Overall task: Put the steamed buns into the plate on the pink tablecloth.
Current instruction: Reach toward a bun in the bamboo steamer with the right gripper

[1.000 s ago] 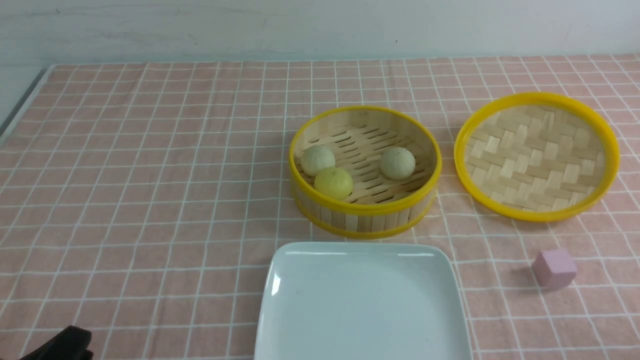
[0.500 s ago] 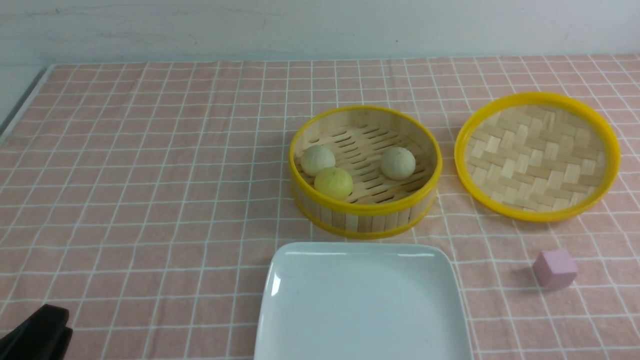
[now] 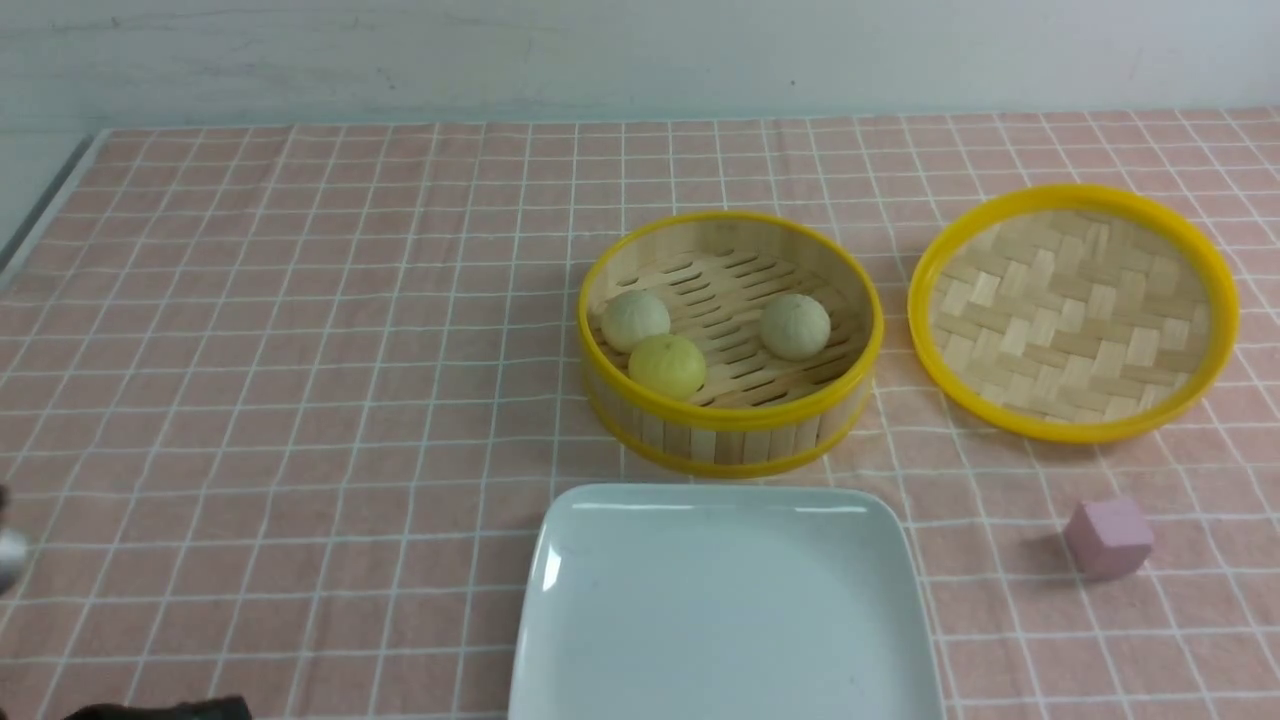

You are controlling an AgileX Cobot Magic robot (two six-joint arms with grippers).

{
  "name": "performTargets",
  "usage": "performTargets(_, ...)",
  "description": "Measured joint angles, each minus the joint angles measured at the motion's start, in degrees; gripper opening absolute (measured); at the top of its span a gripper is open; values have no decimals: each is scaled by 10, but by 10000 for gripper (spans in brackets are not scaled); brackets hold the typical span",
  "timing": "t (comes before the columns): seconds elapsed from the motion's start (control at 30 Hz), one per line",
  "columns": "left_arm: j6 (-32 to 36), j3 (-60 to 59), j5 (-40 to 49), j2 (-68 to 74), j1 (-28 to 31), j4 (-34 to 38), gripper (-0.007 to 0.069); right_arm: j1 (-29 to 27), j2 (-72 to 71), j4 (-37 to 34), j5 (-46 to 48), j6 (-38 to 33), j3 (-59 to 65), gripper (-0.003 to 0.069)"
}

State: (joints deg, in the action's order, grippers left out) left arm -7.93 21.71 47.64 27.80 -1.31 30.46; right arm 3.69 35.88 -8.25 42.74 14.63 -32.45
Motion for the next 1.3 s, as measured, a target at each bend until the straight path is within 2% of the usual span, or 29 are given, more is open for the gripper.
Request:
performTargets(0.07,38,20,29,56,0,-2,1,0,86,35,74,11,-53,-10)
performTargets(0.17,83,39,45,116,0,-2,1,1,187,30,121,8,-102,-8)
performTargets(0.27,102,47,49,149,0,-2,1,13,250,-22,140,-30,-137,-6)
performTargets(0.3,109,50,49,171,0,-2,1,38,303,-88,139,-85,-157,-2)
performTargets(0.33,111,50,49,176,0,-2,1,53,323,-128,133,-120,-169,1)
performTargets(0.37,111,50,49,177,0,-2,1,61,328,-128,132,-127,-171,1)
performTargets(0.4,113,50,49,184,0,-2,2,95,368,-186,115,-182,-196,10)
performTargets(0.5,113,50,45,185,0,-5,8,145,437,-224,90,-238,-251,38)
performTargets(0.67,113,53,42,185,0,-8,17,175,541,-194,63,-243,-364,119)
performTargets(0.8,110,53,31,185,0,-8,38,177,621,-153,53,-243,-472,250)
performTargets(0.87,110,53,29,185,0,-8,44,177,642,-140,50,-243,-499,290)
performTargets(0.9,110,53,28,185,0,-8,54,177,669,-121,41,-243,-532,339)
performTargets(0.93,110,53,27,185,0,-8,55,177,672,-118,40,-243,-536,344)
performTargets(1.0,110,53,24,185,0,-8,65,177,707,-85,14,-243,-574,401)
performTargets(1.1,108,53,21,185,0,-8,74,177,749,-54,-42,-245,-591,436)
performTargets(1.2,108,53,19,185,0,-8,76,177,792,-40,-103,-245,-592,446)
performTargets(1.3,108,53,18,185,0,-8,79,177,817,-39,-124,-245,-592,446)
